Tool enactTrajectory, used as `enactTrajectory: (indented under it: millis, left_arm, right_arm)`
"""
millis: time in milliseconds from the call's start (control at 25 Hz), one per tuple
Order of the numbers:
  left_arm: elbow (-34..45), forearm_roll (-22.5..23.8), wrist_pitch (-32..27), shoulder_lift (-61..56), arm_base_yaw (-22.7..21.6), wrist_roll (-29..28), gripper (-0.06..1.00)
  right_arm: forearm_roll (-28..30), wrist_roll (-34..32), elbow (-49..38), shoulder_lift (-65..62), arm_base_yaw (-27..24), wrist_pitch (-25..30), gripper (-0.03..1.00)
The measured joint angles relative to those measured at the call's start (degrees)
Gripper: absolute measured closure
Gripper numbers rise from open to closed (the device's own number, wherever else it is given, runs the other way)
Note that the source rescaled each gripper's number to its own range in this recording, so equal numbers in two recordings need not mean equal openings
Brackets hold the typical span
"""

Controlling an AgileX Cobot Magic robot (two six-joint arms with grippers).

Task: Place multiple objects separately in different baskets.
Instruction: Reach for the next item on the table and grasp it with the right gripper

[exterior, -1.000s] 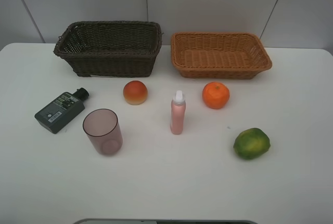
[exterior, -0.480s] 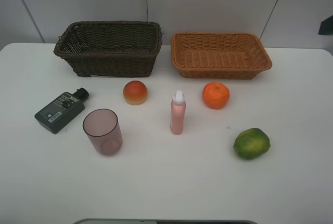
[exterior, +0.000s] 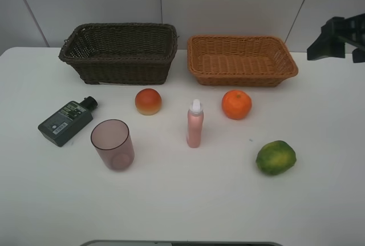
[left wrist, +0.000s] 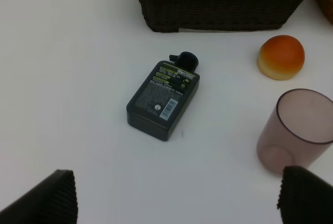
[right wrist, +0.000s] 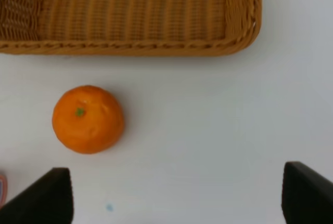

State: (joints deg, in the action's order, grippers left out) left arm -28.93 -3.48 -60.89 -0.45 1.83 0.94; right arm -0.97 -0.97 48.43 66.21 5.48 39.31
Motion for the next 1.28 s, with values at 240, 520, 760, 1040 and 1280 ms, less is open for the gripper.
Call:
enactTrajectory:
  millis: [240,520,760,1040,1280]
  left_arm:
    - [0.0,0.0,0.01,0.0,0.0,0.0,-0.04]
    - [0.0,0.0,0.01,0.0,0.0,0.0,-0.04]
    - [0.0,0.0,0.06,0.0,0.0,0.0,-0.04]
    - [0.0,0.0,0.06,0.0,0.0,0.0,-0.04]
    - [0.0,0.0,0.06,0.0,0.0,0.0,-0.04]
  right_arm:
    - [0.42,-3.77,3.85,7.72,1.41,6.18,0.14]
    - [1.72,-8.21,3.98,12.47,7.78,3.59,0.14]
    - [4.71,-16.7,6.7,20.5,13.08,3.59,0.09]
    - [6.03,-21.38,17.11,30.86,19.04,7.45,0.09]
    - [7.54,-22.2,23.21,35.55,20.96,10.33,0.09]
